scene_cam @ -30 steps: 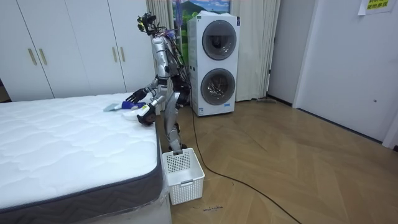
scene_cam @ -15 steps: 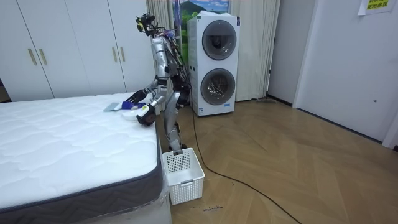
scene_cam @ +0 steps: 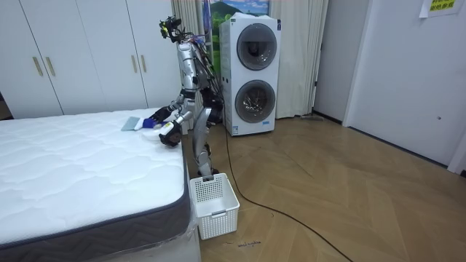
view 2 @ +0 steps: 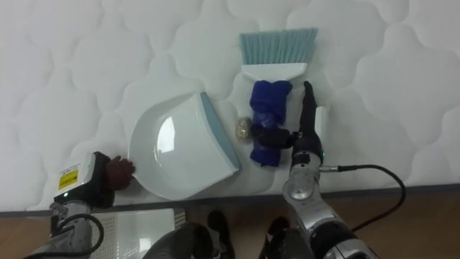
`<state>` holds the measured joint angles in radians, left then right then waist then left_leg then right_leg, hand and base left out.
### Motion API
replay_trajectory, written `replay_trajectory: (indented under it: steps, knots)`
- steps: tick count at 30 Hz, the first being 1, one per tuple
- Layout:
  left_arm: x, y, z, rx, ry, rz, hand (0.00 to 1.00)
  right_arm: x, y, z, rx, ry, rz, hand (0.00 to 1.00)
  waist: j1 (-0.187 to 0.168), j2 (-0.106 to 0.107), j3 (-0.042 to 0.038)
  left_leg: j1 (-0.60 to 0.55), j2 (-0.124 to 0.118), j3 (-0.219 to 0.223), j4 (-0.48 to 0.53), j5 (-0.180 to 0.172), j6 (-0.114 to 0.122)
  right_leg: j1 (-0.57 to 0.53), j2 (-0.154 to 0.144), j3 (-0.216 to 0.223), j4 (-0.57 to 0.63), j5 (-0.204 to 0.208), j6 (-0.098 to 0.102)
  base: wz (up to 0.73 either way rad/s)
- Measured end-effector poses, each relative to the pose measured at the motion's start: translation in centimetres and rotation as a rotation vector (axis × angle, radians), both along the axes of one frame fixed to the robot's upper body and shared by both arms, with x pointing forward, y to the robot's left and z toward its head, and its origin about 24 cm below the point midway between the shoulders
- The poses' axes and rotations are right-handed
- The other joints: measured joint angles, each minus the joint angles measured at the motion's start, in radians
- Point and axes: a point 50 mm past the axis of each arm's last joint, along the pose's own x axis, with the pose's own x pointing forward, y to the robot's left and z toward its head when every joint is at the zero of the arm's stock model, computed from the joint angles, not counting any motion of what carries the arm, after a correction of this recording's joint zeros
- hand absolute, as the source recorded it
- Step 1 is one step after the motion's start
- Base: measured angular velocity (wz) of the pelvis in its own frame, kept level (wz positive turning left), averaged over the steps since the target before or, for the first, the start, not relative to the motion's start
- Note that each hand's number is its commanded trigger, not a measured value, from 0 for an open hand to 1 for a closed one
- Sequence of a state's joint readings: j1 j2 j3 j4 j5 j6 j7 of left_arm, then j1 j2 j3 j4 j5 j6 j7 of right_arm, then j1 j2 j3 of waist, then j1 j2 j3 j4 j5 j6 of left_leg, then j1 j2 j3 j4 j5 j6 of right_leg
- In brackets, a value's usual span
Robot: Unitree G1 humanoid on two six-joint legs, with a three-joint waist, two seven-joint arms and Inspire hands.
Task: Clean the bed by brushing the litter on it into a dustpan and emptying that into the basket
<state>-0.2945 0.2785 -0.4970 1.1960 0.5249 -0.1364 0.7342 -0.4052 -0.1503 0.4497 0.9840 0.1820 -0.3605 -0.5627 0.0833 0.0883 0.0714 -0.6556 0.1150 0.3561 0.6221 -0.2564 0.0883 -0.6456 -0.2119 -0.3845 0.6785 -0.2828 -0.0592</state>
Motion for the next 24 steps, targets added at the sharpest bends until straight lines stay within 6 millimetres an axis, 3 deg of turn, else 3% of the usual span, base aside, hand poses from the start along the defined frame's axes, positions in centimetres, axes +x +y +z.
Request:
replay_trajectory:
  steps: [3,4,5,6,13,24]
  knots:
    - [0.0,0.1,0.0,0.013,0.006,0.01,1.0,0.1,0.0,0.0,-0.012,0.007,0.004,0.0,0.0,0.0,0.0,-0.001,0.0,0.0,0.0,0.0,0.0,0.0,0.0,0.0,0.0,0.0,0.0,0.0]
    - [0.0,0.2,0.0,0.018,0.009,0.014,1.0,0.0,0.0,-0.2,-0.027,0.014,0.008,0.56,0.0,0.0,0.0,-0.001,0.0,0.0,0.0,0.0,0.0,0.0,0.0,0.0,0.0,0.0,0.0,0.0]
    - [0.0,0.2,0.0,0.021,0.014,0.017,1.0,0.0,-0.1,-0.2,-0.039,0.018,0.013,0.73,0.0,0.0,0.0,-0.001,-0.002,0.0,0.0,0.0,0.0,-0.001,-0.002,0.0,0.002,-0.001,0.0,0.0]
    - [0.1,0.2,0.0,0.022,0.016,0.018,1.0,0.0,-0.1,-0.2,-0.043,0.02,0.013,1.0,0.0,0.0,0.0,-0.001,-0.003,0.0,0.0,0.0,0.0,-0.002,-0.004,0.001,0.004,-0.002,0.001,0.03]
    - [0.1,0.1,-0.1,0.025,0.05,0.025,1.0,0.0,-1.9,-0.3,-0.105,0.043,0.006,1.0,-0.018,-0.003,-0.0017,0.006,-0.007,-0.002,0.0,0.002,0.002,0.007,-0.01,-0.004,0.012,-0.007,0.002,0.01]
    - [-0.1,0.3,-0.1,0.02,0.077,0.018,1.0,0.6,-3.3,-0.2,-0.148,0.091,0.01,1.0,-0.017,-0.017,-0.0089,0.018,0.009,-0.009,-0.014,0.004,-0.004,0.042,0.016,-0.024,-0.039,0.004,0.0,0.01]
